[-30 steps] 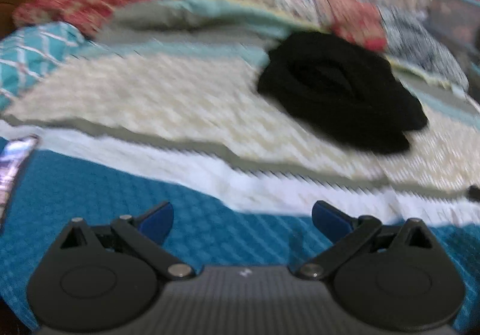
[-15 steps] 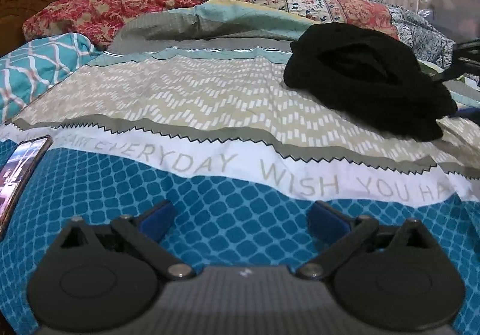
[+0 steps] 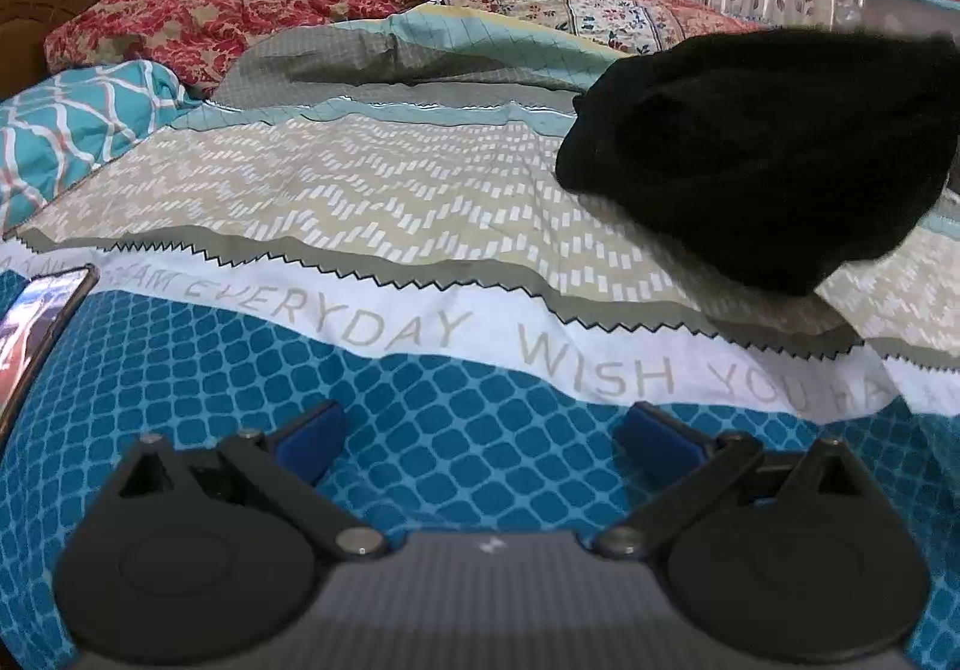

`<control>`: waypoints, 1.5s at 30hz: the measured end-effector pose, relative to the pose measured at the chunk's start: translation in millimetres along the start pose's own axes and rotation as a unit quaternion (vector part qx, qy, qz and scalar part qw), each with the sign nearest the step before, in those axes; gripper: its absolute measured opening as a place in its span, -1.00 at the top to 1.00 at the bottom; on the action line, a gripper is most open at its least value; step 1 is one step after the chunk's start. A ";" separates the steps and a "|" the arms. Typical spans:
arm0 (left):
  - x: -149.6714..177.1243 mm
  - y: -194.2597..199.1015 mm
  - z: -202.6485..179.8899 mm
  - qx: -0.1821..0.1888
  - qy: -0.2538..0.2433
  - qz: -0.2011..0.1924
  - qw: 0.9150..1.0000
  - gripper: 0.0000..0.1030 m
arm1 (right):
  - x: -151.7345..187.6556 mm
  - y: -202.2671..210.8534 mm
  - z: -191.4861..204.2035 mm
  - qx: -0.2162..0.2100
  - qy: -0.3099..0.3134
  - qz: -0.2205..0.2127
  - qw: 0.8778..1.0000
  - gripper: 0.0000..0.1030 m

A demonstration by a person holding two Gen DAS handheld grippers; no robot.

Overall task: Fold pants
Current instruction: 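Grasp the black pants with the right gripper and lift them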

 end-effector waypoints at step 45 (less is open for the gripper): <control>2.8 -0.2 18.8 0.047 0.044 -0.032 0.997 -1.00 | 12.9 -117.0 -52.2 0.277 0.068 0.011 0.958 -0.40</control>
Point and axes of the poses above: each gripper's, at about its wrist camera, not at the fingertips, and y roughly against the way its jaws point, z to its left, x to its underside, the point moved 1 cm from there along -y, roughly the way its jaws point, and after that the axes turned 4 degrees about x, right-handed, at the moved point
